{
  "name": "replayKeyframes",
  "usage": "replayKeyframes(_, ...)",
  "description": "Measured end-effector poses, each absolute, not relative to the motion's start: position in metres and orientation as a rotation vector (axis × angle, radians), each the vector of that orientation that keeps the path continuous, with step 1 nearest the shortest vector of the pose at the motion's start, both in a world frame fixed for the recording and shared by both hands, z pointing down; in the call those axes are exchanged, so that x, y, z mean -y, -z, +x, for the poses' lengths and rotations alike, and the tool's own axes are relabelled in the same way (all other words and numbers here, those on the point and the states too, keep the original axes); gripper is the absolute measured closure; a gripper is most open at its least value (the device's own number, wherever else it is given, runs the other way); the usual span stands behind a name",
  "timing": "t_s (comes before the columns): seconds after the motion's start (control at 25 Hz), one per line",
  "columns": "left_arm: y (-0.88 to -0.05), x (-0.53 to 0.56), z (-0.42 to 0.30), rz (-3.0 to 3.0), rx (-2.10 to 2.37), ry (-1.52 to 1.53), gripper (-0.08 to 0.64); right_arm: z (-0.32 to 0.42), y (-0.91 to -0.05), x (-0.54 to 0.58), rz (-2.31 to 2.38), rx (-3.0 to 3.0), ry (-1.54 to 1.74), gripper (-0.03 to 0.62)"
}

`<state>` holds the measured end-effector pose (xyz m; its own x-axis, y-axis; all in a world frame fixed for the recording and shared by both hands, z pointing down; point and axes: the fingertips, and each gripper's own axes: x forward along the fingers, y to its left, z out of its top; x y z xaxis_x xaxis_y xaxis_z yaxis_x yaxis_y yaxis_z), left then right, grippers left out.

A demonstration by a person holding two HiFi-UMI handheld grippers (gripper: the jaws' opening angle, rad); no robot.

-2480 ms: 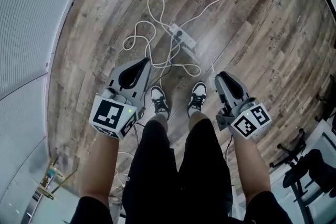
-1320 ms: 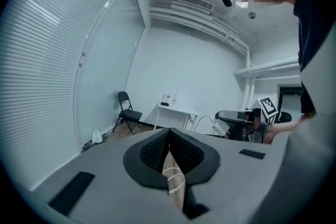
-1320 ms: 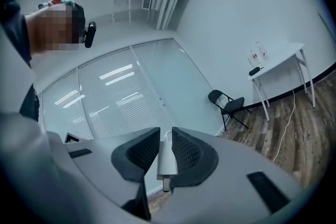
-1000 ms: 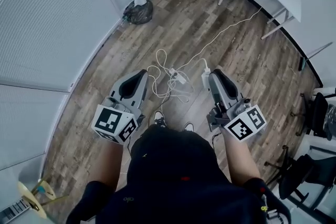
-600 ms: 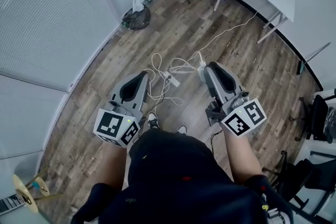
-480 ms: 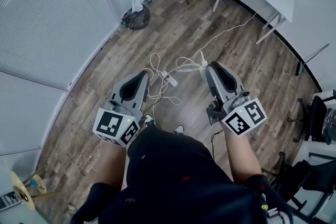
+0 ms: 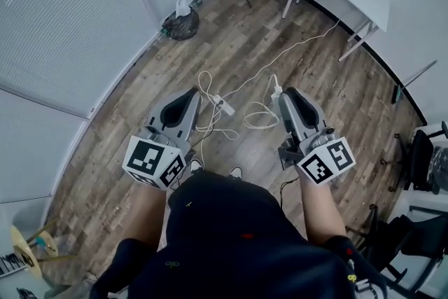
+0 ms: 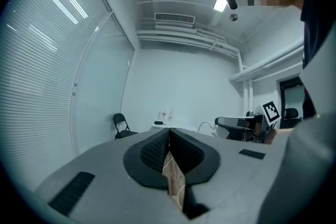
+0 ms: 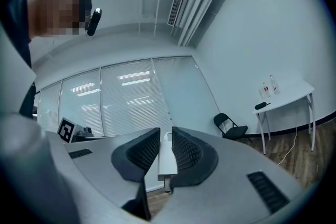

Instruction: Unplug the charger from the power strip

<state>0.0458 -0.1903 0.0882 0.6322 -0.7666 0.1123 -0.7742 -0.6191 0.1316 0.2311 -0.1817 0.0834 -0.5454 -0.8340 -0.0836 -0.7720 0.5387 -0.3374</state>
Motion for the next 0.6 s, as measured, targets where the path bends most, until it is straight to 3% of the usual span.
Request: replayKeyframes(0.6, -0.082, 0.206, 0.018, 2.71, 1.239, -0.102, 0.537, 0.186, -0.067, 0.2, -1.327, -2.573, 0.334, 0.511)
